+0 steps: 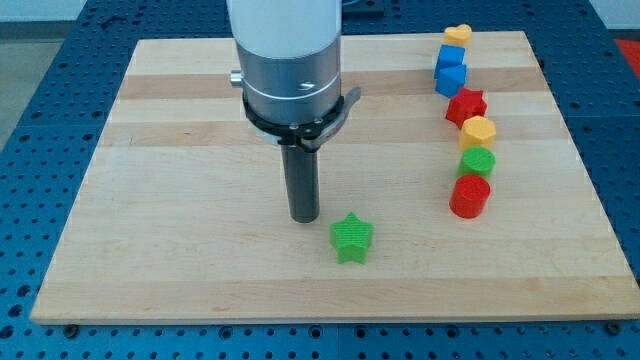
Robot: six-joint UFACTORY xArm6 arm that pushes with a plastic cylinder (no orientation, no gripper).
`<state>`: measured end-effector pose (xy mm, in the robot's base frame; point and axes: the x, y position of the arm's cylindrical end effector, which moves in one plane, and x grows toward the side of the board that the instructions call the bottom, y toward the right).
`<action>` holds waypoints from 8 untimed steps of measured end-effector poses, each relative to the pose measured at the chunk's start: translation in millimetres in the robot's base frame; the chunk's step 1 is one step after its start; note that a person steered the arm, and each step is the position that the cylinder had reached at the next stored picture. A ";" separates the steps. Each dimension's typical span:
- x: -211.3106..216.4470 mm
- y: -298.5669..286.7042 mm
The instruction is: Push the green star slightly right
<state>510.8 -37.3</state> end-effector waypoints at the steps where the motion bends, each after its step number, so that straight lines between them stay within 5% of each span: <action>1: 13.0 -9.5; 8: 64.8 61.6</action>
<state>575.6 24.3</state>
